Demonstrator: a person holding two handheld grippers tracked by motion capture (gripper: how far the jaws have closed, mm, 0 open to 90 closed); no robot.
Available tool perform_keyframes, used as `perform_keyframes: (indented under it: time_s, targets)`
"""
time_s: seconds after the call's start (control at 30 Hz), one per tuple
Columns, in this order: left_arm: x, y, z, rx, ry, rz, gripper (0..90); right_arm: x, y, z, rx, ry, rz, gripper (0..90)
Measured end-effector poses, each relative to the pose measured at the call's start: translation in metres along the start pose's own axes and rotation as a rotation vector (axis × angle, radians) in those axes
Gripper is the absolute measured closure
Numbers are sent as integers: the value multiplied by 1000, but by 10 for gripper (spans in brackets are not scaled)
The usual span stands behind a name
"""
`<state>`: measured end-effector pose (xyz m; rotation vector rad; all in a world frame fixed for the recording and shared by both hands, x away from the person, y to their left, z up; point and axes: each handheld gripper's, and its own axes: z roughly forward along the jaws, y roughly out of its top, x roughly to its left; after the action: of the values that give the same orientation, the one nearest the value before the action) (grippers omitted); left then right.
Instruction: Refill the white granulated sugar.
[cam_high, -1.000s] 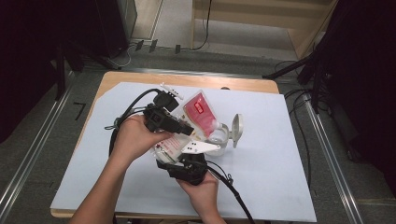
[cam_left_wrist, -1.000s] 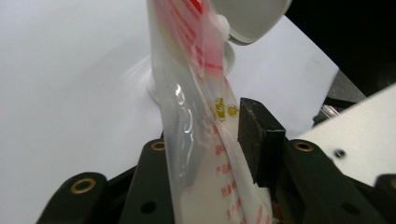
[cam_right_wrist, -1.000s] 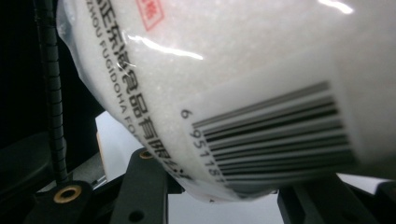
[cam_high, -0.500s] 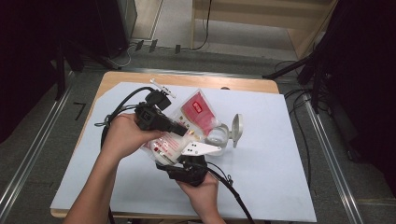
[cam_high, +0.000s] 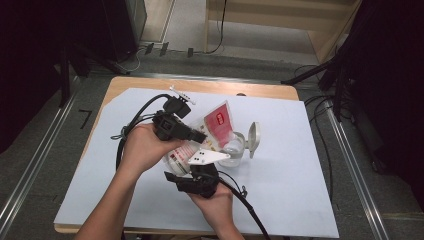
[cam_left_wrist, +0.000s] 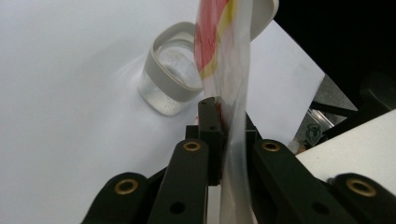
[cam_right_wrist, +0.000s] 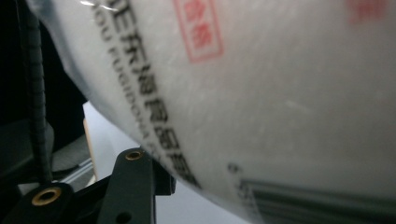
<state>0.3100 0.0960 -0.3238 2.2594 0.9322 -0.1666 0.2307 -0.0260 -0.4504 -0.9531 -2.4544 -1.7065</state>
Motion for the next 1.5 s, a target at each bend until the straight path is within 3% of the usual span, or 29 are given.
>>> perform_keyframes:
  time_s: [0.3,0.47,0.6,0.8,1.07,1.27,1.4,1.5]
  targets:
    - [-4,2,7,-3,13,12,853,-2,2,1,-4,41,88,626]
    - [-4,3,6,-6,-8,18,822,-2,3,0,-21,67,116,627]
    - [-5,3,3,-24,-17,24,764,-5,5,-4,-45,128,180,632]
    - [-7,3,-2,-15,7,21,748,-8,5,-6,-55,127,198,632]
    - [-5,3,1,25,26,13,855,-7,3,-5,-25,75,144,626]
    - [-6,5,1,14,29,-11,860,-2,5,-3,2,2,41,563]
    - [-6,6,1,14,35,-8,860,2,7,-2,33,-40,-9,618]
    - [-8,7,2,-1,36,11,854,1,7,-2,23,-40,4,626]
